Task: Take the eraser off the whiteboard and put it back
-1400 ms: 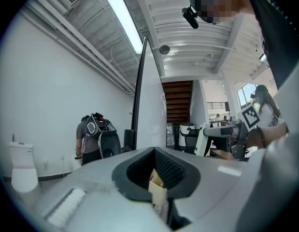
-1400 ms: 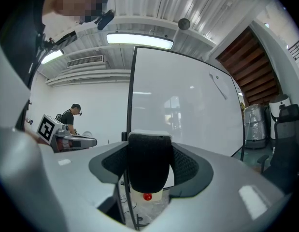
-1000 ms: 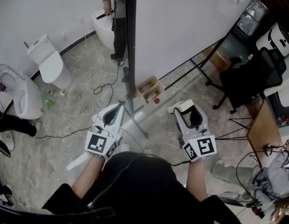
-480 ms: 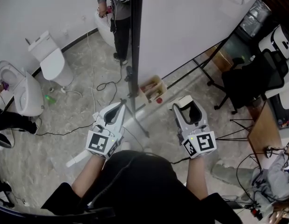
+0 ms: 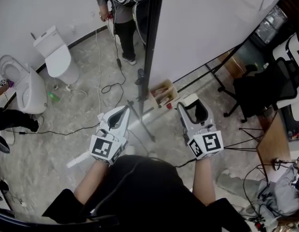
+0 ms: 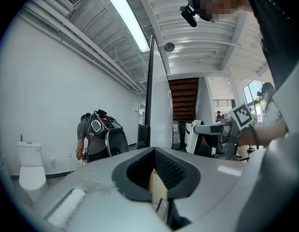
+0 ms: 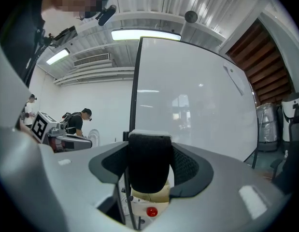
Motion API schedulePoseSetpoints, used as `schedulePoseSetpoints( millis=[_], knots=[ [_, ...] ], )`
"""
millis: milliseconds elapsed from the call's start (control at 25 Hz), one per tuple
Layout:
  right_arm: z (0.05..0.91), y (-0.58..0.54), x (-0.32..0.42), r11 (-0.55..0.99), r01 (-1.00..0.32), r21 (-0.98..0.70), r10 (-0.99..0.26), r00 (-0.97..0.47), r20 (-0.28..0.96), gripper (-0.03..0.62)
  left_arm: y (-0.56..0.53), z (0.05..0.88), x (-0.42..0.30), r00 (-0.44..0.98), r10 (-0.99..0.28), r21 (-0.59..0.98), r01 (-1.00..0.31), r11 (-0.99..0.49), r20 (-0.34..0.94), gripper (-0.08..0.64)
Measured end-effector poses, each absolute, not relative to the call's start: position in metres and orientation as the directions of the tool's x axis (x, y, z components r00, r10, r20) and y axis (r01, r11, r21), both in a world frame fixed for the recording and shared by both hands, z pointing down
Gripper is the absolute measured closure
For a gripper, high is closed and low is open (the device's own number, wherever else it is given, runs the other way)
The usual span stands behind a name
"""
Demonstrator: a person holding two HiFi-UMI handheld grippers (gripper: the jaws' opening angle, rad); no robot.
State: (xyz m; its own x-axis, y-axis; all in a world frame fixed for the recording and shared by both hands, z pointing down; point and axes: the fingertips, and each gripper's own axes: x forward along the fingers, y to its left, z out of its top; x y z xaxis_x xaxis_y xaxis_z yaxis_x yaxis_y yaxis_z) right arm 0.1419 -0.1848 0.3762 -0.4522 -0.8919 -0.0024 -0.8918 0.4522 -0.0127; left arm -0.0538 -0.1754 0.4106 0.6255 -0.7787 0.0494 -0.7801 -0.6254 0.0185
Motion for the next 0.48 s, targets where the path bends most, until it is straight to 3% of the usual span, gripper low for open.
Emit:
schedulePoseSetpoints(
  millis=[480],
  knots=[
    [0.395, -0.223, 0.122, 0.5, -0.866, -0.015, -0.865, -0.5, 0.036, 0.324, -0.184, 0.418, -0.076, 0.567, -0.822, 0.032, -0.824, -0.566, 0.059, 0.554]
  ],
)
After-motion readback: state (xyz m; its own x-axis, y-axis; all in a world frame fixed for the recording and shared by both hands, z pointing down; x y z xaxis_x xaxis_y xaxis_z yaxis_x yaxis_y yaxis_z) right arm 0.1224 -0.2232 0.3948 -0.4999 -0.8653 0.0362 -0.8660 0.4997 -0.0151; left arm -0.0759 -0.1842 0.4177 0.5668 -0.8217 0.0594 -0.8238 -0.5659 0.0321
